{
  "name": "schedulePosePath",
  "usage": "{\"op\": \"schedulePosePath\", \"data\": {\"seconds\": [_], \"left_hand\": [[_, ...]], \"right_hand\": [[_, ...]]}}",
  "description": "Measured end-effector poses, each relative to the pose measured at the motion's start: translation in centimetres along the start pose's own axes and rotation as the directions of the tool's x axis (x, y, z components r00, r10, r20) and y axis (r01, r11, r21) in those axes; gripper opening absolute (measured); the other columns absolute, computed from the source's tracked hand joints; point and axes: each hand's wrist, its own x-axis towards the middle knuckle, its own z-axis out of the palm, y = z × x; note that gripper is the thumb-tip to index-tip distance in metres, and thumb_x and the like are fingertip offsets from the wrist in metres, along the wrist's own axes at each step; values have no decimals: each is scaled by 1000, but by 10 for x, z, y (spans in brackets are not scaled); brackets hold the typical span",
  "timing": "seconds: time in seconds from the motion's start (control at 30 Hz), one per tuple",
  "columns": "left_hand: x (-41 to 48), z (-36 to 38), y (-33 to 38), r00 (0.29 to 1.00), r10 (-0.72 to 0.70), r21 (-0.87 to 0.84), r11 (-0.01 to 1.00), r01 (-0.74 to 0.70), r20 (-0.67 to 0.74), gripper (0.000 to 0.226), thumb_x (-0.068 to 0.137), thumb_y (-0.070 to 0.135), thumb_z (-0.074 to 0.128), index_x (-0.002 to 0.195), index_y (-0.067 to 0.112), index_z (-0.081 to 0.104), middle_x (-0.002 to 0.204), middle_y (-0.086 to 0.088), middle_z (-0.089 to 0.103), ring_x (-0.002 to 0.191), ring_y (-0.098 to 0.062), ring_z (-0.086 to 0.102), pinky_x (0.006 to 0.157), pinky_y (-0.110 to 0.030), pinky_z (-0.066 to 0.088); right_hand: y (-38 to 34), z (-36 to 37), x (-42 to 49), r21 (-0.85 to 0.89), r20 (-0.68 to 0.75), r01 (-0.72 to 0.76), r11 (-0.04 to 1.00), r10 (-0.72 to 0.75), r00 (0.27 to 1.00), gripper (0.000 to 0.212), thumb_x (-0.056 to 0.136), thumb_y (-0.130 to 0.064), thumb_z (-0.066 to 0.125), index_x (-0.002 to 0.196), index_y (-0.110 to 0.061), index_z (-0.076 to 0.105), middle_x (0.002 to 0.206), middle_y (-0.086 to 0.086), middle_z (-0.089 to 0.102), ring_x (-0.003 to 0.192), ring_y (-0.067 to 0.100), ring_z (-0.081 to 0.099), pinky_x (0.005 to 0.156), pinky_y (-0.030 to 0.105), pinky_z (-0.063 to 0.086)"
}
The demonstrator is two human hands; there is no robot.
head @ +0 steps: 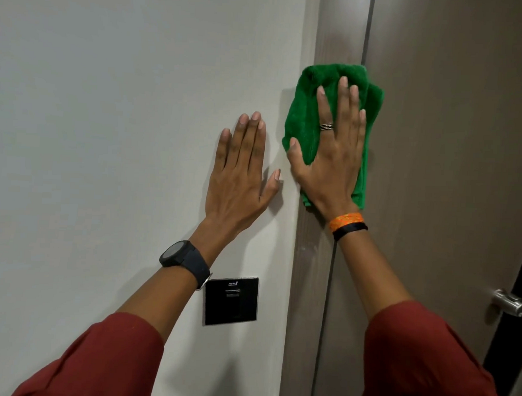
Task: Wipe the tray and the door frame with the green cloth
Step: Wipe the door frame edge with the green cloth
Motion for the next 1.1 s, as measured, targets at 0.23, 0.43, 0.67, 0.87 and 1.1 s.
{"op": "schedulePosePath", "data": {"seconds": [0.23,0.43,0.67,0.87,1.1], "left_hand": [[-4,-5,1,1000,-3,-9,1000,3,8,71,107,37,34,163,-4,16,172,-21,17,161,-34,15,132,-49,11],[-3,-3,1,1000,0,17,1000,-1,18,71,107,36,34,163,-2,13,173,-20,15,161,-33,13,133,-50,10],[-2,-2,-1,1000,9,-21,1000,-9,-3,69,106,33,33,163,-2,16,172,-20,18,160,-34,16,132,-50,12],[-7,-6,-1,1000,20,5,1000,-20,24,70,106,34,34,163,-1,14,173,-19,16,161,-33,14,132,-48,10],[-6,-6,0,999,19,18,1000,-20,38,70,108,37,32,164,-2,14,173,-19,14,162,-33,12,133,-48,9]], "right_hand": [[-7,-13,-167,12,137,-60,998,58,989,80,96,-45,58,162,-15,24,173,19,16,164,32,6,136,53,4],[-2,-6,-95,-8,101,-11,1000,11,995,82,95,-47,58,162,-10,28,171,25,23,162,40,16,134,55,8],[-4,1,34,-21,-42,-11,1000,10,999,81,94,-43,62,162,-9,34,170,24,28,160,41,23,133,57,16],[-11,-11,-91,25,66,-76,997,74,995,82,93,-40,61,162,-9,29,172,23,22,162,39,15,136,55,8],[-13,-10,-17,82,24,-69,994,67,997,88,80,-40,65,157,-5,38,170,21,29,160,39,21,133,60,16]]}}
